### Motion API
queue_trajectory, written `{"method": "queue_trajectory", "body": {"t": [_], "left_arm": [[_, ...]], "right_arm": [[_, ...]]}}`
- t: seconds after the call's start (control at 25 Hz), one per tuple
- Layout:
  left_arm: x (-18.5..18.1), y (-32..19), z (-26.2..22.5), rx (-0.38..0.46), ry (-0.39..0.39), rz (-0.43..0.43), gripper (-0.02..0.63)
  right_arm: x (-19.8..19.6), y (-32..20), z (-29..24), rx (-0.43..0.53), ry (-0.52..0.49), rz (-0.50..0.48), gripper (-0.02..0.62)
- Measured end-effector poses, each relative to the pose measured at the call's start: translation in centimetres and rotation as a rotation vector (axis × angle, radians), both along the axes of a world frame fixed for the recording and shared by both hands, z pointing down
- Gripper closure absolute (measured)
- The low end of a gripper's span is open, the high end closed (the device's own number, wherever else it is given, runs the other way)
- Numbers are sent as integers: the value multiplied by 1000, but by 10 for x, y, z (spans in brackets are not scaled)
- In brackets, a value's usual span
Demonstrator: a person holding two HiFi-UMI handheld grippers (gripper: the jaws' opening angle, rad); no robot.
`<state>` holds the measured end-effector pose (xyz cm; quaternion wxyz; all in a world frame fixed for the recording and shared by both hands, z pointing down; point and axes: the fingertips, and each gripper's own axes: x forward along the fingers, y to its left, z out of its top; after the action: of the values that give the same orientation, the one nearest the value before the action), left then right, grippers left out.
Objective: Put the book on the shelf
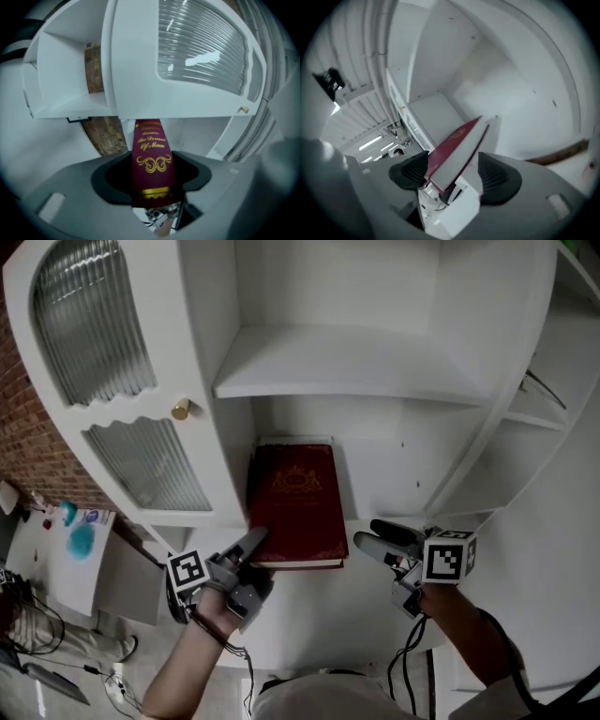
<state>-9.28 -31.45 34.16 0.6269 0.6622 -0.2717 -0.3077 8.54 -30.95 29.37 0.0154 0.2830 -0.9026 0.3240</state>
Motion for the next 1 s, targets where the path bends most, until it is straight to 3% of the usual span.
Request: {"method": "queue_trajectory", "body": {"t": [0.12, 0.24, 0.32, 0.4, 0.56, 0.64, 0.76, 1.0], "left_arm": [[1, -4, 0, -4, -10, 8, 333], [3, -8, 0, -4, -12, 17, 333], [4, -9, 0, -3, -16, 22, 334], [3, -11, 1, 1, -19, 23, 334], [6, -13, 3, 12, -49, 45, 332], [9, -14, 0, 41, -75, 61, 325], [9, -13, -10, 109, -98, 70, 288], [-19, 7, -21, 203, -142, 25, 276]], "right_arm": [[-25, 24, -38, 372, 117, -83, 261], [-65, 47, -47, 728, 381, -205, 259], [-90, 54, -35, 875, 580, -271, 261], [-110, 53, -19, 967, 716, -313, 261], [-121, 37, 3, 967, 834, -309, 307], [-119, 28, 7, 920, 836, -301, 347], [-119, 22, 8, 888, 820, -300, 345], [-122, 3, 9, 866, 838, -296, 345]]}}
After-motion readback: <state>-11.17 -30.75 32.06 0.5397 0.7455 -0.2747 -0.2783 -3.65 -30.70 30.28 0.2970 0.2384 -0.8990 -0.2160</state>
